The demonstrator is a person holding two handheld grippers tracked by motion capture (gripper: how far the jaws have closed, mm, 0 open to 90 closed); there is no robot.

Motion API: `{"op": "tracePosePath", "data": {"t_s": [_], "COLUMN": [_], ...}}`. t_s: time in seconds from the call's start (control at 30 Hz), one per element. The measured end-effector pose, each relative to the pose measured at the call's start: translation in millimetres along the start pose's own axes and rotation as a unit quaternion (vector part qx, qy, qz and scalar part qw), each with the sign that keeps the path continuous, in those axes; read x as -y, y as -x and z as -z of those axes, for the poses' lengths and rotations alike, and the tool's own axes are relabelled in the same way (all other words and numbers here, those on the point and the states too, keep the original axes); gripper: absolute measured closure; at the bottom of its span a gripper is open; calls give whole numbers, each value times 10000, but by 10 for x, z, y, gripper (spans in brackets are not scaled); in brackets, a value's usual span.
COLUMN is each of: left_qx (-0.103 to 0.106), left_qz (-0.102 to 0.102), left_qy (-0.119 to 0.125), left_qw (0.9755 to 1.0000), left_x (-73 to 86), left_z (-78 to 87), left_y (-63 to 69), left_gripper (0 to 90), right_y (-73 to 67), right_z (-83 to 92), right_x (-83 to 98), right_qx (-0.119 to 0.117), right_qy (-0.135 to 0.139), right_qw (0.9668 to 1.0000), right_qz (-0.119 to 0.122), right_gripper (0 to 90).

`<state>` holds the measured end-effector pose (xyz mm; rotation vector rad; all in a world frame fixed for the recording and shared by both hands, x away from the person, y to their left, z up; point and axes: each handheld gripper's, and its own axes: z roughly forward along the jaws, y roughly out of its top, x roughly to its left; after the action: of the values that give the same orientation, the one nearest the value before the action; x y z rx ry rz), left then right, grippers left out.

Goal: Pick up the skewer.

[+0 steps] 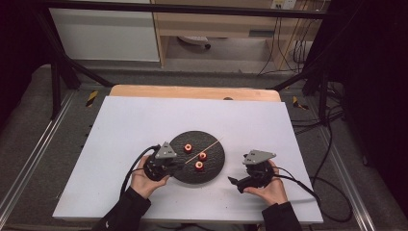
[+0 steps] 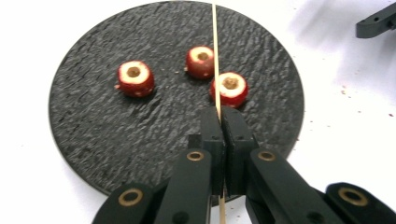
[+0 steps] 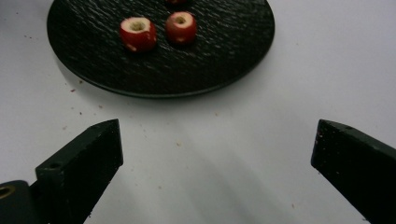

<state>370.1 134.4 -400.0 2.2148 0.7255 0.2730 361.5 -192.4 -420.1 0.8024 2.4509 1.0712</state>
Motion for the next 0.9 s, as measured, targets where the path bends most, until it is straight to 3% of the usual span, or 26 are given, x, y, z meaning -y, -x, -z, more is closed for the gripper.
{"op": "tracePosePath", "data": {"t_s": [0.2, 0.23, 0.27, 0.43, 0.6, 0.9], "left_qx": [98, 113, 119, 195, 283, 402], "left_qz": [-157, -176, -218, -381, -557, -858], "left_qy": [-64, -66, -89, -217, -363, -649], "left_qw": [9998, 9998, 9997, 9988, 9974, 9934], "left_x": [-62, -74, -87, -156, -219, -309], "left_z": [4, 1, -1, -30, -88, -227], "left_y": [59, 71, 81, 144, 227, 366], "left_gripper": [885, 885, 885, 885, 885, 885], "right_y": [-117, -164, -164, -235, -294, -363], "right_z": [-41, -51, -51, -73, -83, -158], "right_x": [-143, -189, -189, -295, -379, -426], "right_qx": [66, 125, 125, 211, 299, 268], "right_qy": [-80, -135, -135, -180, -223, -388], "right_qw": [9992, 9980, 9980, 9940, 9874, 9705], "right_qz": [373, 605, 605, 1057, 1540, 2366], "right_gripper": [38, 52, 52, 88, 154, 273]}}
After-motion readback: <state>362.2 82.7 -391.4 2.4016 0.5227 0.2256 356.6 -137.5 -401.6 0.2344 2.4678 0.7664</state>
